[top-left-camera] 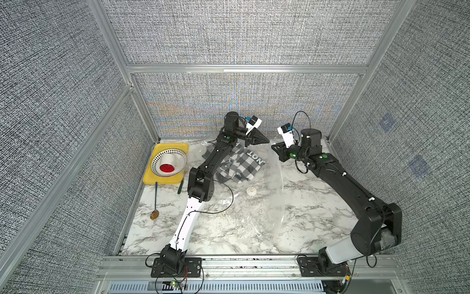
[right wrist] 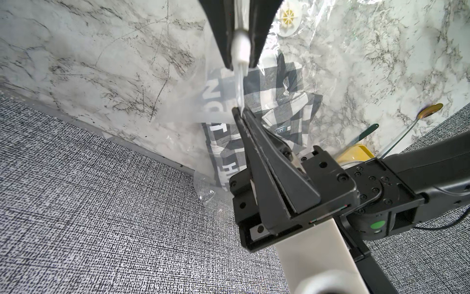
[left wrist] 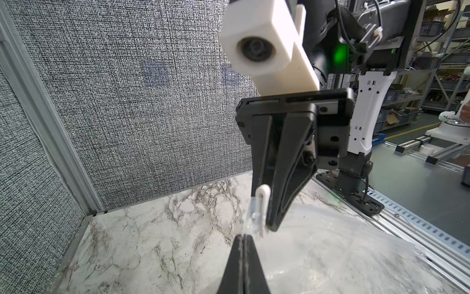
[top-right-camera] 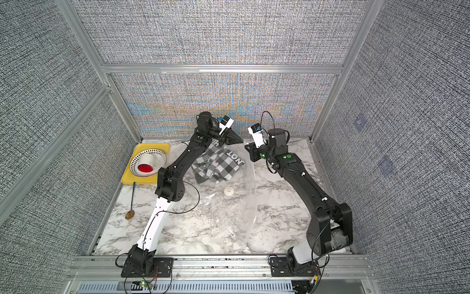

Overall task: Place the folded shirt into the vacuum bag
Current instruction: Close the vacuum bag at the center of the board.

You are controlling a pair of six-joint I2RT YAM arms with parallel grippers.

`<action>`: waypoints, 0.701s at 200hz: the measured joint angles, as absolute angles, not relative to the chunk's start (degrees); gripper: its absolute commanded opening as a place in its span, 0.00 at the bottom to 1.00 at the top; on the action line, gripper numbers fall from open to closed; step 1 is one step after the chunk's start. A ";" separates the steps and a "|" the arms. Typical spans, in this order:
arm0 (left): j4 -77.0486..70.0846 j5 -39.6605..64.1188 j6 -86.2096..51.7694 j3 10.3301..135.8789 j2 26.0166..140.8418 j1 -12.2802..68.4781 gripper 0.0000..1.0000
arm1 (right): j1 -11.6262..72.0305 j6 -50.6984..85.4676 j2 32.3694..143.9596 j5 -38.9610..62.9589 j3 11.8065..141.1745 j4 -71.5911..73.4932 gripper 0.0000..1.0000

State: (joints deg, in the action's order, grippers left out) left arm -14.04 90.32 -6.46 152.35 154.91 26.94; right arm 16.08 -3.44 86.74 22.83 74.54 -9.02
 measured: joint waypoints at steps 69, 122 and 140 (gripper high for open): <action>-13.37 90.32 -5.56 152.35 154.93 27.03 0.00 | 16.49 -0.84 83.92 22.17 67.44 -1.52 0.00; -11.92 89.91 -4.64 152.53 154.93 27.03 0.00 | 17.47 0.49 82.85 20.97 63.81 0.99 0.00; -12.10 86.89 -4.47 152.81 154.91 26.85 0.00 | 17.89 1.02 82.30 21.21 62.43 -0.34 0.00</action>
